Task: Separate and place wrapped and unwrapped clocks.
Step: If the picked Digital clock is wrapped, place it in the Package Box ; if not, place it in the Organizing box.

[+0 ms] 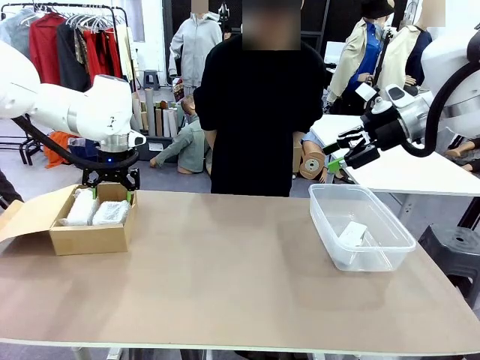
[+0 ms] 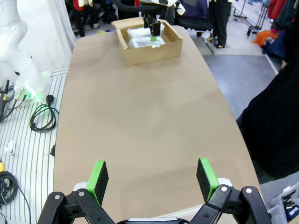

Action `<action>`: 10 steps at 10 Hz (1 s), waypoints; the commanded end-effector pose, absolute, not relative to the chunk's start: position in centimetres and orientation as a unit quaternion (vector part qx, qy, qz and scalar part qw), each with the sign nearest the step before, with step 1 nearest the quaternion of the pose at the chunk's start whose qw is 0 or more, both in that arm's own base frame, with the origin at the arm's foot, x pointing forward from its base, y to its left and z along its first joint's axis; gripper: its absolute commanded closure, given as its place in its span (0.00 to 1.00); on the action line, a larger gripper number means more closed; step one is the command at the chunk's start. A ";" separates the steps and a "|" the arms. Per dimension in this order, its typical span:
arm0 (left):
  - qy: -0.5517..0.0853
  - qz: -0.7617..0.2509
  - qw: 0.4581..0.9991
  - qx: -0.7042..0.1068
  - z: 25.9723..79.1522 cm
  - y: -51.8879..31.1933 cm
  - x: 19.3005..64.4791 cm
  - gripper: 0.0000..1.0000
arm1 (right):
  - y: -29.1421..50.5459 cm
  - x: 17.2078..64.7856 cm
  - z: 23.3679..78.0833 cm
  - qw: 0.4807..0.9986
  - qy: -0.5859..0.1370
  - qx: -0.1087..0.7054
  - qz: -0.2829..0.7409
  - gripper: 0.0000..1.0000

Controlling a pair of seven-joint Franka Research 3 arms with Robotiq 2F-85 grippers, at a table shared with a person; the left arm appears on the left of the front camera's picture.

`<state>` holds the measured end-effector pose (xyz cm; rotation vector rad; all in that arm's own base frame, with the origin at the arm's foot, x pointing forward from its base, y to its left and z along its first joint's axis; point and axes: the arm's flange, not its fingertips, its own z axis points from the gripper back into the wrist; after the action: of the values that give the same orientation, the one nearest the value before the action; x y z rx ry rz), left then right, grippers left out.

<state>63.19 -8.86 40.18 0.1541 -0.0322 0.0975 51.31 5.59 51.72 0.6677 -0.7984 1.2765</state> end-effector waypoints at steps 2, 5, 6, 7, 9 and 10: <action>-0.016 -0.108 0.993 0.053 43.8 -8.6 61.2 0.00 | 5.9 51.4 51.8 0.683 -0.360 0.294 0.563 0.00; -0.022 -0.253 0.966 -0.044 48.4 -8.2 59.3 0.00 | 5.9 51.4 51.8 0.683 -0.360 0.294 0.563 0.00; -0.055 -0.306 0.944 -0.105 49.6 -7.5 59.1 0.00 | 5.9 51.4 51.8 0.683 -0.360 0.294 0.563 0.00; -0.081 -0.331 0.929 -0.148 50.8 -6.9 59.1 0.00 | 5.9 51.4 51.8 0.683 -0.360 0.294 0.563 0.00; -0.117 -0.398 0.883 -0.220 52.6 -5.9 59.2 0.00 | 5.9 51.4 51.8 0.683 -0.360 0.294 0.563 0.00; -0.149 -0.435 0.853 -0.249 53.5 -5.3 59.3 0.00 | 5.9 51.4 51.8 0.683 -0.360 0.294 0.563 0.00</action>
<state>59.45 -6.68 53.45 -0.4320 -0.3148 -0.8324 51.31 5.59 51.71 0.6678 -0.7982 1.2764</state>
